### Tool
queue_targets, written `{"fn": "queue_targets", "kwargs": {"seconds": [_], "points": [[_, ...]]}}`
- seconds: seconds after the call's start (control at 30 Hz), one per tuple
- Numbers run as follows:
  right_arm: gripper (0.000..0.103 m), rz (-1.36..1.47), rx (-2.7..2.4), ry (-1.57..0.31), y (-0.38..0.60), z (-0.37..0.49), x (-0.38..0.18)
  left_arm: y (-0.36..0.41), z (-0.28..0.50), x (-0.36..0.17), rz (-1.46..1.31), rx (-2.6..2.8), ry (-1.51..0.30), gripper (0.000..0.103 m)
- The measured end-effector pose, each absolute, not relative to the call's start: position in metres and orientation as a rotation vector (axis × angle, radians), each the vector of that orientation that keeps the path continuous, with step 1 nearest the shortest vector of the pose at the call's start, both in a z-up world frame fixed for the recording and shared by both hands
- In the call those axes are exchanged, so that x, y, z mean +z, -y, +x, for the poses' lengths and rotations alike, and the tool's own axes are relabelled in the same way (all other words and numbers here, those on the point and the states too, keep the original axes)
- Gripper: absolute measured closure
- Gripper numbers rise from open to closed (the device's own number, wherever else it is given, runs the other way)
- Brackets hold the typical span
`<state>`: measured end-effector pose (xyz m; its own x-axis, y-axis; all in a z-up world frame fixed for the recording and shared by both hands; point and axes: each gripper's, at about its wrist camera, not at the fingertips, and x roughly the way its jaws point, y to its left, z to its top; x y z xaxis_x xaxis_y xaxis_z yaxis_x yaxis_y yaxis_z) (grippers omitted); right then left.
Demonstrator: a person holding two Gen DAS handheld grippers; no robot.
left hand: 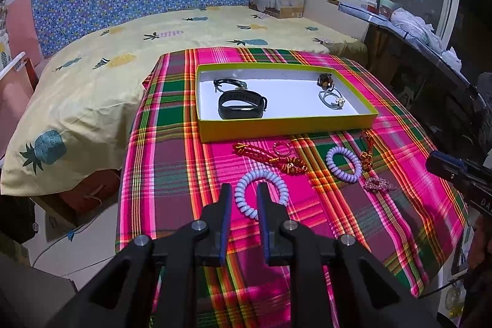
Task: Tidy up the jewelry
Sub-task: 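Move left tool to the white coiled bracelet while right tool moves to red tassel keychain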
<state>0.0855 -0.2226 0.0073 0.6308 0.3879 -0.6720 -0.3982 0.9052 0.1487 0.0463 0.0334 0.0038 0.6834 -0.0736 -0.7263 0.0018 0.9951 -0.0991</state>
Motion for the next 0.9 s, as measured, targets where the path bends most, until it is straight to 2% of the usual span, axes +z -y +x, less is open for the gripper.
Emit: {"fn": "queue_targets", "kwargs": {"seconds": [0.27,0.43,0.9], "points": [[0.078,-0.011,0.456,-0.78,0.221,0.089,0.003,-0.033,0.051,-0.004,-0.097,-0.048,-0.838,0.084],[0.078,-0.008,0.458,-0.792,0.218,0.092,0.0,-0.033,0.054,-0.01,-0.101,-0.051,-0.858,0.078],[0.078,0.039,0.449,-0.839,0.21,0.112,-0.015,-0.032,0.072,-0.031,-0.09,-0.031,-0.903,0.078]]}}
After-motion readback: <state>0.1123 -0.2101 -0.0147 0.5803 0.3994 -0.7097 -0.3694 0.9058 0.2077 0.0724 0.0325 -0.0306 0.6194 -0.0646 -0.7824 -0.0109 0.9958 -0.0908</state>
